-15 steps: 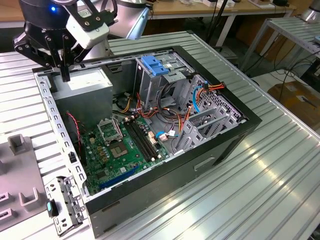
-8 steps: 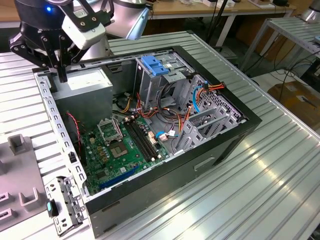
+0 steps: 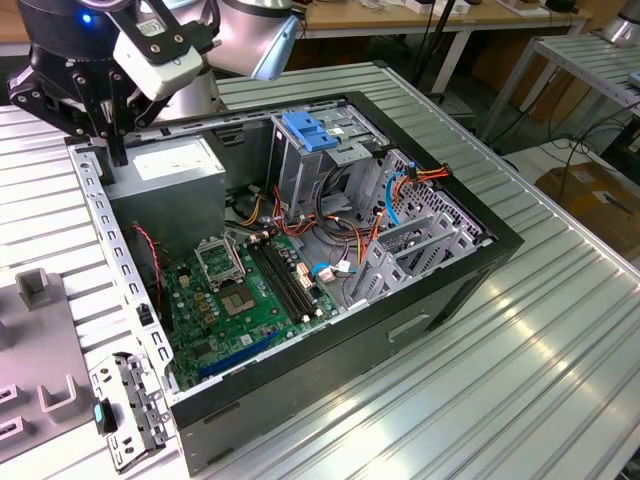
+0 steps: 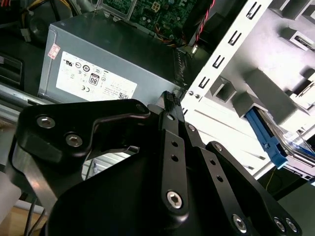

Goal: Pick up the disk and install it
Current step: 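Reach for the disk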

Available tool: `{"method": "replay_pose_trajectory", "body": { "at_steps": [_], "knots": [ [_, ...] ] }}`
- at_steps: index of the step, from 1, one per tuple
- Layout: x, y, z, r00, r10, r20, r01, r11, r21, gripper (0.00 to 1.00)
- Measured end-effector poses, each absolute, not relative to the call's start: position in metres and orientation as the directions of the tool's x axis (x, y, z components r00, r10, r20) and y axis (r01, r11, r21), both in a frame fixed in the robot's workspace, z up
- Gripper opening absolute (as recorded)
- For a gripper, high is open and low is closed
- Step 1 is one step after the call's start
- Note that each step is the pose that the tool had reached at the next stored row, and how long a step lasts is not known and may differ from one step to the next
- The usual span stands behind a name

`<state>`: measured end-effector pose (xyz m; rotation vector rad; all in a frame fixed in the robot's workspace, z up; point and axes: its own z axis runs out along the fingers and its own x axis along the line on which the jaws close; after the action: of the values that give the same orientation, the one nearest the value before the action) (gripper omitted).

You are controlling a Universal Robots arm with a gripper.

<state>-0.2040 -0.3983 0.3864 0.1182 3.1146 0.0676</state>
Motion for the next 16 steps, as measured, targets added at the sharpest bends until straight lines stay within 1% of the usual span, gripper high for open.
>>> {"method": "replay_pose_trajectory", "body": {
  "at_steps": [16],
  "knots": [
    [-0.217,-0.398,0.386,-0.997,0.076,-0.022,0.075,0.996,0.044,0.11]
  ]
}}
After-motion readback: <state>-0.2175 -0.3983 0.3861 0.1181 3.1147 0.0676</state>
